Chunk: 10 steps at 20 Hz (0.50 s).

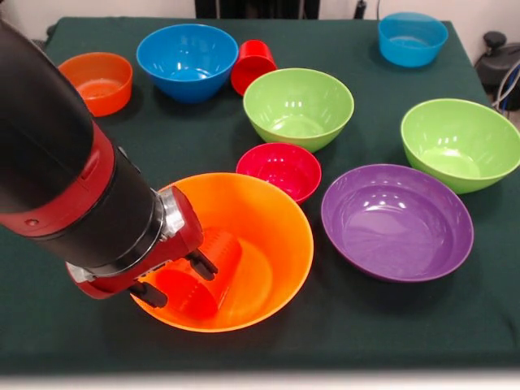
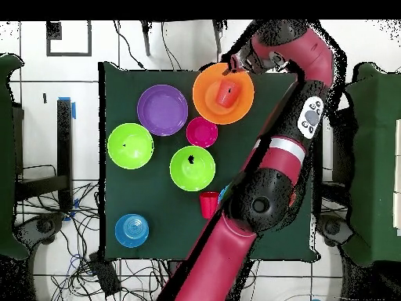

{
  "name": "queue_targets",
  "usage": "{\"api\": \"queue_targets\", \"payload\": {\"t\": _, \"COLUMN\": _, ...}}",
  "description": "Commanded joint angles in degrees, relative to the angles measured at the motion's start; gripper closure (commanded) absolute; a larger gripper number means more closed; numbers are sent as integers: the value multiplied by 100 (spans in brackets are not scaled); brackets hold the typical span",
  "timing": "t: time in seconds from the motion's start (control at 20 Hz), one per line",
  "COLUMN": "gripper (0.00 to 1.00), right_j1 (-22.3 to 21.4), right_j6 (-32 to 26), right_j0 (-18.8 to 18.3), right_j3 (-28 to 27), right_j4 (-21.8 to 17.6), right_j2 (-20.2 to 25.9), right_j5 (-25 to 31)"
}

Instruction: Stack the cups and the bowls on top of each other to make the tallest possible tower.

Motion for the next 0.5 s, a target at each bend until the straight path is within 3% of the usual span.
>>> {"api": "queue_targets", "payload": {"t": 0.05, "gripper": 0, "right_j1": 169, "right_j6": -1797, "right_j0": -6, "right_j3": -160, "right_j4": -414, "right_j2": 100, "right_j5": -306}}
{"api": "queue_targets", "payload": {"t": 0.5, "gripper": 0, "right_j1": 265, "right_j6": -1783, "right_j0": 8, "right_j3": -173, "right_j4": -590, "right_j2": 296, "right_j5": -320}}
